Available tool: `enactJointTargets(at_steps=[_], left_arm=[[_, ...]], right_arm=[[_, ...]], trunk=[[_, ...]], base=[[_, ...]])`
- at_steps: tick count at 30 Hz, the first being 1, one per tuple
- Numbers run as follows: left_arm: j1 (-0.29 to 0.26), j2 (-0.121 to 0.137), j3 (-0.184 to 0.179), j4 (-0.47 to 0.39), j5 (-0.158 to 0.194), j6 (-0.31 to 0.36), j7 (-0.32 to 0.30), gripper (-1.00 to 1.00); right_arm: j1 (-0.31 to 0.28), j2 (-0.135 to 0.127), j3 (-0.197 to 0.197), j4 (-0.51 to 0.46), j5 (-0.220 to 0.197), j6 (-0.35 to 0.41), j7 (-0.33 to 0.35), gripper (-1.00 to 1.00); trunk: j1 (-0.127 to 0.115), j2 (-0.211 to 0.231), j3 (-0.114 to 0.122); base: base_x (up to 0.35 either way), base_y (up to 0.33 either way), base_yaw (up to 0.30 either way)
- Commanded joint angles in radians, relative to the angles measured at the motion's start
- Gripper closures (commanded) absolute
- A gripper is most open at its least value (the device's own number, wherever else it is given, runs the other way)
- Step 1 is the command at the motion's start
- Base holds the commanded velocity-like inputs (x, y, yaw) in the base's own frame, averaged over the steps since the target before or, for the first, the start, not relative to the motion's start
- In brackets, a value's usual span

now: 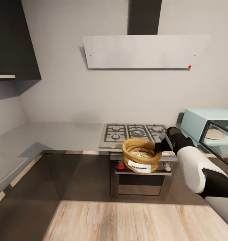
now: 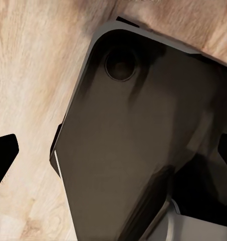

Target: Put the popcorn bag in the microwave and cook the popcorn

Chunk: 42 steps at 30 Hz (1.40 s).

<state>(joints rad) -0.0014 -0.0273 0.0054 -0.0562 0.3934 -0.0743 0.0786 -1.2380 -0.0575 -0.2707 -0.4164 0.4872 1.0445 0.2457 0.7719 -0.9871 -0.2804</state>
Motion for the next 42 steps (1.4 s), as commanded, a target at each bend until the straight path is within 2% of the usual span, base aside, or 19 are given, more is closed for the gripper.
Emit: enactJointTargets(at_steps=[1, 15, 19, 26, 31, 42], left_arm=[[0.0, 0.0, 0.0, -0.001, 0.004, -0.002, 0.003, -1.0], [0.0, -0.002, -0.01, -0.002, -0.003, -0.002, 0.003, -1.0], [0.0, -0.004, -0.005, -0.001, -0.004, -0.002, 0.003, -1.0], [0.0, -0.003, -0.005, -0.001, -0.003, -0.002, 0.003, -1.0], [0.0, -0.002, -0.012, -0.001, -0.003, -0.002, 0.003, -1.0], [0.0, -0.002, -0.011, -0.001, -0.001, -0.002, 0.003, -1.0]], right_arm=[[0.006, -0.003, -0.007, -0.002, 0.007, 0.003, 0.009, 1.0], [0.023, -0.009, -0.007, -0.002, 0.007, 0.003, 0.007, 1.0], [0.023, -0.028, -0.006, -0.001, 0.007, 0.003, 0.007, 1.0], [0.023, -0.03, -0.005, -0.001, 0.006, 0.003, 0.008, 1.0], [0.023, -0.029, -0.004, -0.001, 0.009, 0.003, 0.008, 1.0], [0.023, -0.029, -0.004, -0.001, 0.013, 0.003, 0.011, 1.0]], trunk=[[0.0, -0.001, -0.001], [0.0, -0.001, -0.001], [0.0, -0.001, -0.001], [0.0, -0.001, -0.001], [0.0, -0.001, -0.001], [0.0, -0.001, -0.001]], base=[[0.0, 0.0, -0.285], [-0.012, 0.0, -0.286], [-0.285, 0.0, -0.285], [-0.323, -0.048, -0.283], [-0.198, -0.216, -0.058], [-0.009, -0.282, 0.0]])
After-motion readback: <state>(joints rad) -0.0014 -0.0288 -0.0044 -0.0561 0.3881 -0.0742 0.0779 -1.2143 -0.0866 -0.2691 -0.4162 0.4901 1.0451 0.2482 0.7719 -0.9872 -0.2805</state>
